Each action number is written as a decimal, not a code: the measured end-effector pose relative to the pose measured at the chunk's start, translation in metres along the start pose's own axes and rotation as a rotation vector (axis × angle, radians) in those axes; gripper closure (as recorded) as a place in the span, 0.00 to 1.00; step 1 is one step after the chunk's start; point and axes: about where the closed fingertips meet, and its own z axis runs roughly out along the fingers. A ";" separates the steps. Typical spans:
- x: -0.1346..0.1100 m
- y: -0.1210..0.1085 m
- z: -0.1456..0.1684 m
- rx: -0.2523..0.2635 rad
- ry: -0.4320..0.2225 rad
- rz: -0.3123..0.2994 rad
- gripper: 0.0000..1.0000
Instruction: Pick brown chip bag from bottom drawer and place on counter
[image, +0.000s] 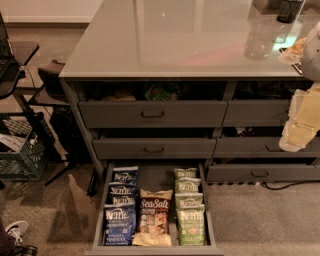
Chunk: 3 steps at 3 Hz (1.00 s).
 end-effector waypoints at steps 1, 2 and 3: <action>0.000 0.000 0.000 0.000 0.000 0.000 0.00; -0.009 0.003 0.046 -0.070 -0.082 -0.021 0.00; -0.023 0.007 0.099 -0.142 -0.177 -0.037 0.00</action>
Offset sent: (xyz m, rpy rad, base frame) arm 0.0085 0.0056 -0.0238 0.0573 0.0340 0.0295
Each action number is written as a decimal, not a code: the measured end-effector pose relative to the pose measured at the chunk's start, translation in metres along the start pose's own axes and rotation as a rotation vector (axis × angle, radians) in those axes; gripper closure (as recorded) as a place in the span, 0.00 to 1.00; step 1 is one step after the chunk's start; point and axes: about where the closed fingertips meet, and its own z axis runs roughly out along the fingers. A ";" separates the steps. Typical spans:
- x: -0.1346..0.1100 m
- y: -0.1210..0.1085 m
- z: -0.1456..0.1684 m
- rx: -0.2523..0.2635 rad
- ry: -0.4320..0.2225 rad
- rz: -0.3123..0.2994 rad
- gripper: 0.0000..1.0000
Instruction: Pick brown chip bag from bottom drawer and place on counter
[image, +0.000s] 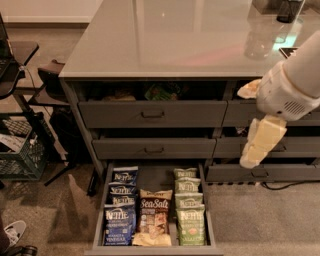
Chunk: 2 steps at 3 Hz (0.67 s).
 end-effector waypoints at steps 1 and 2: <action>-0.009 0.012 0.098 -0.115 -0.090 0.054 0.00; -0.008 0.034 0.216 -0.221 -0.131 0.113 0.00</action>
Offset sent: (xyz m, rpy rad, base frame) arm 0.1216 0.1518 -0.3181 0.3734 -0.0461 -0.1879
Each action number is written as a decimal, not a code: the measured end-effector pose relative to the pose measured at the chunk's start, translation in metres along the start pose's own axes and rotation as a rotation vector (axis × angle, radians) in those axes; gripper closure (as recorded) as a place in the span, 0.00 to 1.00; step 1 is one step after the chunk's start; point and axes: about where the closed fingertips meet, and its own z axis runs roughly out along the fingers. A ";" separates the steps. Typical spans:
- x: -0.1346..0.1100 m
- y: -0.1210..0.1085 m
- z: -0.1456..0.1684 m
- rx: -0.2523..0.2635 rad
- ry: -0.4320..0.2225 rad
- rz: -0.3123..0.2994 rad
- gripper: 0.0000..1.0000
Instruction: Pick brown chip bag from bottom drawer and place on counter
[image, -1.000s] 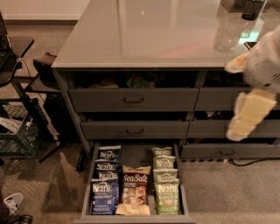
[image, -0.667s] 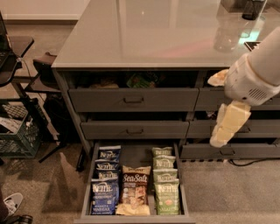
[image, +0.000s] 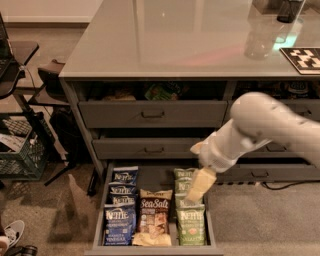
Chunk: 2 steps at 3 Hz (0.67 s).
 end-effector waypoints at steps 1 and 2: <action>0.004 -0.038 0.082 0.002 -0.080 0.051 0.00; 0.002 -0.091 0.138 0.067 -0.180 0.114 0.00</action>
Offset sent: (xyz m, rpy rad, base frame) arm 0.1610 0.0646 -0.1908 0.2625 -0.1205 -0.2941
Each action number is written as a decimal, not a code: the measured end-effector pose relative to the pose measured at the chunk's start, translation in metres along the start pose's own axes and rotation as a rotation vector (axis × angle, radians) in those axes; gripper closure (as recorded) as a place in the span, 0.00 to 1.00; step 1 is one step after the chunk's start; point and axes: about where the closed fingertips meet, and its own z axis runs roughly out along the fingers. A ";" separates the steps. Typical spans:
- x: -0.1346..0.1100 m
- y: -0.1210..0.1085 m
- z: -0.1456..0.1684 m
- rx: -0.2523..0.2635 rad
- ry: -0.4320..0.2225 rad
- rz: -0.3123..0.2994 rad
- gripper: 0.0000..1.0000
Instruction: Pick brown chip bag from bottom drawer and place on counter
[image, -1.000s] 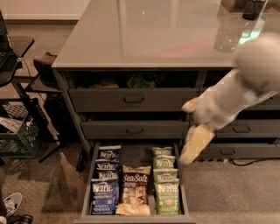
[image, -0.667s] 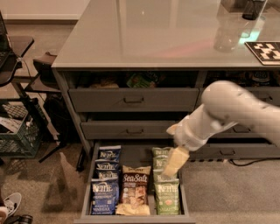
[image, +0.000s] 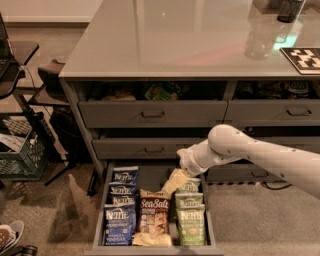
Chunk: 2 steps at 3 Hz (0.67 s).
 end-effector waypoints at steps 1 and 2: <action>0.004 -0.050 0.041 0.034 -0.095 0.056 0.00; 0.004 -0.050 0.041 0.034 -0.095 0.056 0.00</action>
Offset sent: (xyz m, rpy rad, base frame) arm 0.0363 0.0054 -0.0285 0.0605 -0.0213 -0.0553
